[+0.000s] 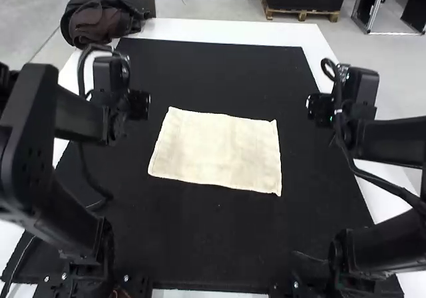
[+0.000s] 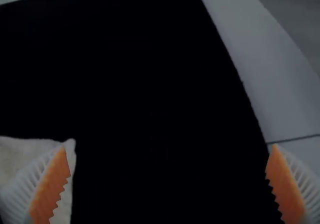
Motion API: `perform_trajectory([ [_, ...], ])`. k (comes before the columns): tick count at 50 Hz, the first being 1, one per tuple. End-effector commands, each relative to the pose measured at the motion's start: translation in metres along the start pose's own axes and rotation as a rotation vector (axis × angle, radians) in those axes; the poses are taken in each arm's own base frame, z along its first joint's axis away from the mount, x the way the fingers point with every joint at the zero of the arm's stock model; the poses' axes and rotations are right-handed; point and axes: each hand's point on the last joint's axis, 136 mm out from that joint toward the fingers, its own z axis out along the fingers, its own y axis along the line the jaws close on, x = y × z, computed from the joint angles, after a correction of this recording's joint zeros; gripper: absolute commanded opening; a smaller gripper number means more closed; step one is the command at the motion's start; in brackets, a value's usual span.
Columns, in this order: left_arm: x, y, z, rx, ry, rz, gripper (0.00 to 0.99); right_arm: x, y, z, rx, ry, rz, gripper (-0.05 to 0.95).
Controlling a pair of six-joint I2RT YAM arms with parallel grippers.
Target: Fold the towel.
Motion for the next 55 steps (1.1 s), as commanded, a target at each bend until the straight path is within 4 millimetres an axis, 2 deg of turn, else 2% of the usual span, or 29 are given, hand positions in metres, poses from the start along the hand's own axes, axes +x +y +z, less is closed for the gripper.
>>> perform_trajectory([
  [1, 0.014, -0.023, 0.009, 0.112, 0.05, 0.009, 0.961, 0.01, 0.021, 0.005, -0.065, 0.025, -0.02, 0.9],
  [4, 0.027, -0.032, 0.016, 0.152, 0.1, 0.011, 0.961, 0.021, 0.029, 0.01, -0.079, 0.06, -0.033, 0.91],
  [10, 0.039, -0.04, 0.029, 0.19, 0.155, 0.021, 0.959, 0.033, 0.039, 0.017, -0.088, 0.102, -0.041, 0.91],
  [21, 0.037, -0.053, 0.056, 0.245, 0.186, 0.058, 0.961, 0.045, 0.057, 0.031, -0.132, 0.157, -0.027, 0.9],
  [38, 0.052, -0.062, 0.09, 0.275, 0.23, 0.068, 0.959, 0.062, 0.074, 0.059, -0.176, 0.231, -0.005, 0.9],
  [48, 0.052, -0.066, 0.105, 0.281, 0.233, 0.069, 0.959, 0.066, 0.08, 0.075, -0.193, 0.241, 0.008, 0.9],
  [55, 0.059, -0.08, 0.112, 0.305, 0.247, 0.082, 0.959, 0.075, 0.085, 0.085, -0.203, 0.259, 0.011, 0.9],
])
